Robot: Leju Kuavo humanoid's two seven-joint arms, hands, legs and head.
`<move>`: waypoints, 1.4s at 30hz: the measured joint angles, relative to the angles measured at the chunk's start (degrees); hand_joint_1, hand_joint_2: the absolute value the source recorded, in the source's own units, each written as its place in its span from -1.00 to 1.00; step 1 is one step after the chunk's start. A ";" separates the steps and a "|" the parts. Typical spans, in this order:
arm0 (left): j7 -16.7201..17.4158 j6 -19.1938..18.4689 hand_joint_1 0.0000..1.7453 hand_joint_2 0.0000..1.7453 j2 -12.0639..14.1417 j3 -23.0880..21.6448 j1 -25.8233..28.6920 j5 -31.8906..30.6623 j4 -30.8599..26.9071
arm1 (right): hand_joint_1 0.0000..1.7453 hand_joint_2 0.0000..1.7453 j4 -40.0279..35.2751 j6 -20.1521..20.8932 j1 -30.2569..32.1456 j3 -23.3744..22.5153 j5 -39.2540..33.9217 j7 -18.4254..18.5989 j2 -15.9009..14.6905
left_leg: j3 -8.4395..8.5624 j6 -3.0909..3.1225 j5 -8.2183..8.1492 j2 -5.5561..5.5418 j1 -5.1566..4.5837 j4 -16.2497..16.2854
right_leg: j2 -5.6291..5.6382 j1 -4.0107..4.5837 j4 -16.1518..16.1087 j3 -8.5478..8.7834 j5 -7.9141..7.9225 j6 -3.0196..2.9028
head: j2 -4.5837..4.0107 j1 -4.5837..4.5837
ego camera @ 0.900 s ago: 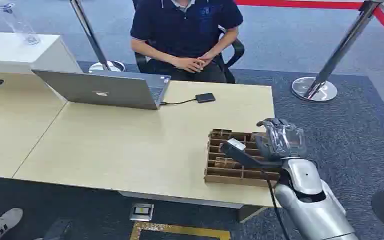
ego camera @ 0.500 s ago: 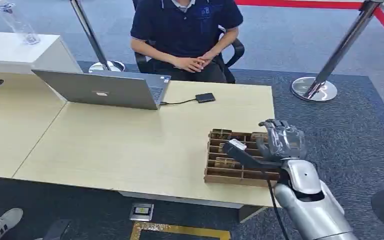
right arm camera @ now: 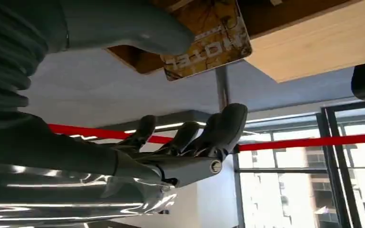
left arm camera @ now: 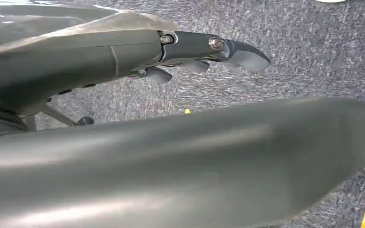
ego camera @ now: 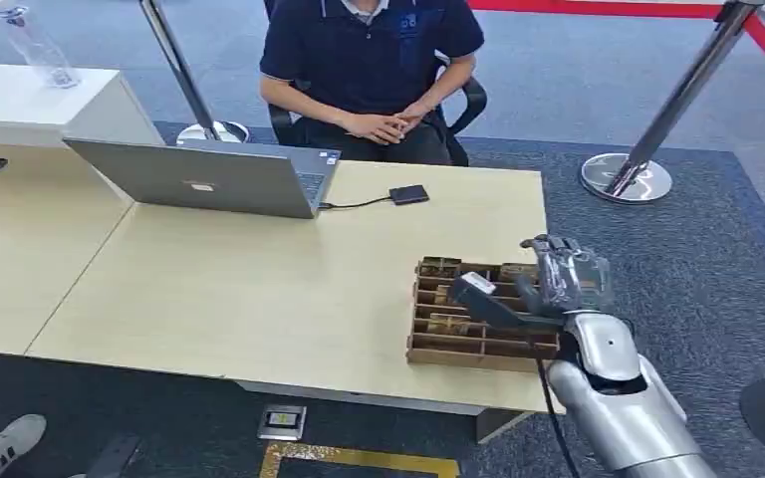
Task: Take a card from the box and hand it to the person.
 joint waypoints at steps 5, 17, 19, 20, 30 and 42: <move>0.00 0.02 -1.00 -1.00 0.00 0.00 -0.02 -0.04 0.00 | -0.22 1.00 1.07 0.06 -0.54 -0.20 0.28 -0.44 0.13 | 0.01 0.00 0.00 0.00 0.00 0.00 | 0.00 0.00 0.00 0.00 0.00 0.00 | 0.00 0.00; 0.00 -0.11 -1.00 -1.00 0.00 0.02 0.00 -0.11 0.02 | -0.10 1.00 1.34 1.49 -0.99 -0.17 1.38 -0.61 0.04 | 0.01 0.00 0.00 0.00 0.00 0.01 | 0.00 0.00 0.00 0.00 0.00 0.00 | 0.00 0.00; -0.02 -0.22 -1.00 -1.00 0.00 0.02 0.01 -0.31 0.02 | -0.08 1.00 -0.11 1.92 -0.46 -0.11 1.55 -0.44 -0.54 | 0.01 0.00 0.00 0.00 0.00 0.01 | 0.00 0.00 -0.01 0.00 0.00 0.00 | 0.00 0.00; -0.02 -0.28 -1.00 -1.00 0.00 0.02 0.01 -0.42 0.02 | -0.06 1.00 -0.86 2.08 -0.12 -0.11 1.55 -0.33 -0.77 | 0.01 0.00 0.00 0.00 0.00 0.01 | 0.00 0.00 -0.01 0.00 0.00 0.00 | 0.00 0.00; -0.11 -0.70 -1.00 -1.00 0.09 0.02 0.00 -0.79 0.02 | 0.46 1.00 -6.20 2.49 2.68 -0.11 1.92 0.66 -2.49 | 0.02 0.00 0.00 0.00 0.00 0.01 | 0.00 0.00 0.00 0.00 0.00 0.00 | 0.00 0.00; -0.11 -0.77 -1.00 -1.00 0.13 0.02 -0.01 -0.96 0.02 | 0.12 1.00 -6.80 2.67 3.07 -0.04 2.19 0.20 -2.69 | 0.00 0.00 0.00 0.00 0.00 0.01 | 0.00 0.00 0.00 0.00 0.00 0.00 | 0.00 0.00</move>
